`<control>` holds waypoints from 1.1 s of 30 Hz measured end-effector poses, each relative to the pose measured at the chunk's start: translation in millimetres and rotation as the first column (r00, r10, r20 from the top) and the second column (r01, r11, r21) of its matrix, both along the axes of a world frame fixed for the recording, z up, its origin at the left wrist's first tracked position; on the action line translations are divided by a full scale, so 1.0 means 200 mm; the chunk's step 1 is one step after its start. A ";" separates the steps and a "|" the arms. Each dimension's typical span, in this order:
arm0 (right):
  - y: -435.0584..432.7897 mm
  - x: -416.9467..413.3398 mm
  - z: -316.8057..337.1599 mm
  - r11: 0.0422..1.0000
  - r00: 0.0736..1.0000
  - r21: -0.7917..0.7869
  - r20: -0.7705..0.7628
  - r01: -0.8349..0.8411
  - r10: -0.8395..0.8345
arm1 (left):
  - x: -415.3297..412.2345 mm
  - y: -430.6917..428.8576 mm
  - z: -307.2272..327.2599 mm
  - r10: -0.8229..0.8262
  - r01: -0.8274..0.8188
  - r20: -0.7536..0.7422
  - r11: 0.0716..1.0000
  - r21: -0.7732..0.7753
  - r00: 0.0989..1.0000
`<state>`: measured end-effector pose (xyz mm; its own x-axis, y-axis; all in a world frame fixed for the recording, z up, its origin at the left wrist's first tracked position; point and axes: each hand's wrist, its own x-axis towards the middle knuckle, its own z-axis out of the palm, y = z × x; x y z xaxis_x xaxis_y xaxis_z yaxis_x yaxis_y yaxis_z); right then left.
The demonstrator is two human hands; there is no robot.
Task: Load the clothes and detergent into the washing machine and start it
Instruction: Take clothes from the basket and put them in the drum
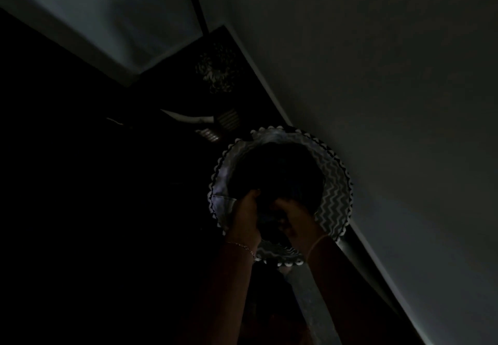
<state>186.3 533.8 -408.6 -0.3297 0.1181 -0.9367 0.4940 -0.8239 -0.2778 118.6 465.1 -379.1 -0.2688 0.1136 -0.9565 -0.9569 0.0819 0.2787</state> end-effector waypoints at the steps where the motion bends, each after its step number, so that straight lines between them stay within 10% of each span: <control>1: 0.00 0.00 0.08 0.999 0.999 -0.036 -0.048 0.022 -0.024 | 0.00 -0.01 0.05 0.029 -0.029 0.019 1.000 0.009 0.999; 13: -0.04 0.10 0.94 0.976 0.761 -0.194 -0.646 -0.095 -0.054 | 0.02 -0.14 0.85 -0.007 -0.009 0.063 0.967 0.255 0.998; 23: -0.10 0.26 1.49 0.989 0.721 -0.144 -0.688 -0.023 -0.083 | 0.03 -0.25 1.29 -0.176 0.182 -0.048 0.950 0.253 0.983; 33: -0.33 0.35 1.53 0.764 0.927 0.630 -0.354 0.140 0.122 | 0.03 -0.46 1.82 -0.371 0.483 -0.398 0.845 0.228 0.839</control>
